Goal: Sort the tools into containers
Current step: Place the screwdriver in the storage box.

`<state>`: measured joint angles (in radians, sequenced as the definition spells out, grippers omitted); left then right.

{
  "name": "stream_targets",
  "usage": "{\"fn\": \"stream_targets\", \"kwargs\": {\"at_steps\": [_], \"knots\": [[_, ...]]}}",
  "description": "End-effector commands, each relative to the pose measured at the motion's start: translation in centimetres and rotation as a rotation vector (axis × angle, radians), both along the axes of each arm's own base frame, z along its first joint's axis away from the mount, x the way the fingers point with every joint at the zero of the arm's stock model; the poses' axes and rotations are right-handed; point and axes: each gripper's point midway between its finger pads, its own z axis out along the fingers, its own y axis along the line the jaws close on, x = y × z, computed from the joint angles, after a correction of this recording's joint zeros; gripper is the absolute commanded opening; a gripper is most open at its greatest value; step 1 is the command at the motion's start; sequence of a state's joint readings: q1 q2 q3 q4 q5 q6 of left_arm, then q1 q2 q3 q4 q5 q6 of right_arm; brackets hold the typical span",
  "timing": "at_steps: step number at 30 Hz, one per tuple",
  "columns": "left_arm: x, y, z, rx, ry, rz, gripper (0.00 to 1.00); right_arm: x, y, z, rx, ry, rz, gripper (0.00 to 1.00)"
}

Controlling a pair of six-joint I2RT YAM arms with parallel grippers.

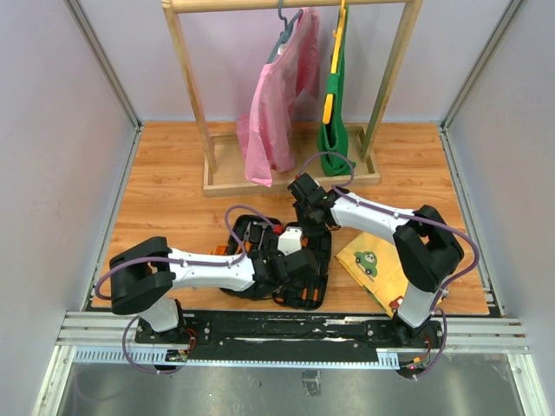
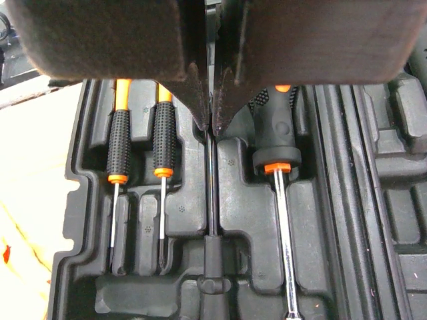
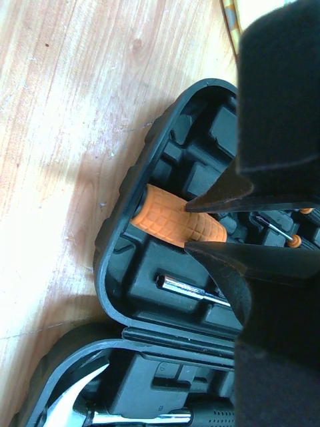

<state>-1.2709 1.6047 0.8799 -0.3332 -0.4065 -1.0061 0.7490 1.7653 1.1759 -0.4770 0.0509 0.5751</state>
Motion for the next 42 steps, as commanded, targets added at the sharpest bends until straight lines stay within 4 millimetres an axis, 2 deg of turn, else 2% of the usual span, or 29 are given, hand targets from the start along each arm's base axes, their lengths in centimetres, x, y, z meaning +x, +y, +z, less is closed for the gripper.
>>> {"fn": "stream_targets", "kwargs": {"at_steps": [1, 8, 10, 13, 18, 23, 26, 28, 31, 35, 42], "knots": [[-4.8, 3.7, -6.5, 0.173, 0.190, -0.044, 0.00, -2.2, -3.5, -5.0, -0.151, 0.133, -0.008, 0.04], [-5.8, 5.2, -8.2, 0.215, 0.227, -0.041, 0.00, -2.3, -3.9, -5.3, -0.157, 0.142, -0.010, 0.03], [-5.7, 5.1, -7.9, 0.211, 0.215, -0.044, 0.00, -2.4, -3.8, -5.2, -0.154, 0.143, -0.006, 0.03], [-4.8, 4.2, -6.4, 0.173, 0.162, -0.054, 0.00, -2.2, -3.4, -4.5, -0.133, 0.132, 0.002, 0.03], [-1.9, 1.7, -1.0, 0.065, -0.004, -0.057, 0.00, -1.1, -1.9, -1.7, -0.061, 0.078, 0.035, 0.05], [1.5, -1.0, 6.9, -0.023, -0.205, -0.055, 0.06, 0.4, -0.3, 2.4, 0.027, -0.020, 0.072, 0.10], [3.0, -1.6, 11.4, -0.069, -0.306, -0.043, 0.11, 1.1, 0.6, 5.3, 0.094, -0.087, 0.093, 0.20], [3.6, -1.3, 13.6, -0.095, -0.356, -0.034, 0.14, 1.2, 1.0, 7.1, 0.140, -0.137, 0.104, 0.25], [4.3, 0.5, 15.1, -0.105, -0.379, -0.004, 0.15, 1.1, 0.6, 9.3, 0.180, -0.204, 0.102, 0.33], [5.5, 4.5, 14.7, -0.103, -0.368, 0.068, 0.16, 0.0, -0.9, 10.2, 0.183, -0.252, 0.112, 0.38], [7.0, 13.1, 10.9, -0.120, -0.272, 0.228, 0.21, -3.7, -5.5, 7.8, 0.123, -0.222, 0.022, 0.43]]}}
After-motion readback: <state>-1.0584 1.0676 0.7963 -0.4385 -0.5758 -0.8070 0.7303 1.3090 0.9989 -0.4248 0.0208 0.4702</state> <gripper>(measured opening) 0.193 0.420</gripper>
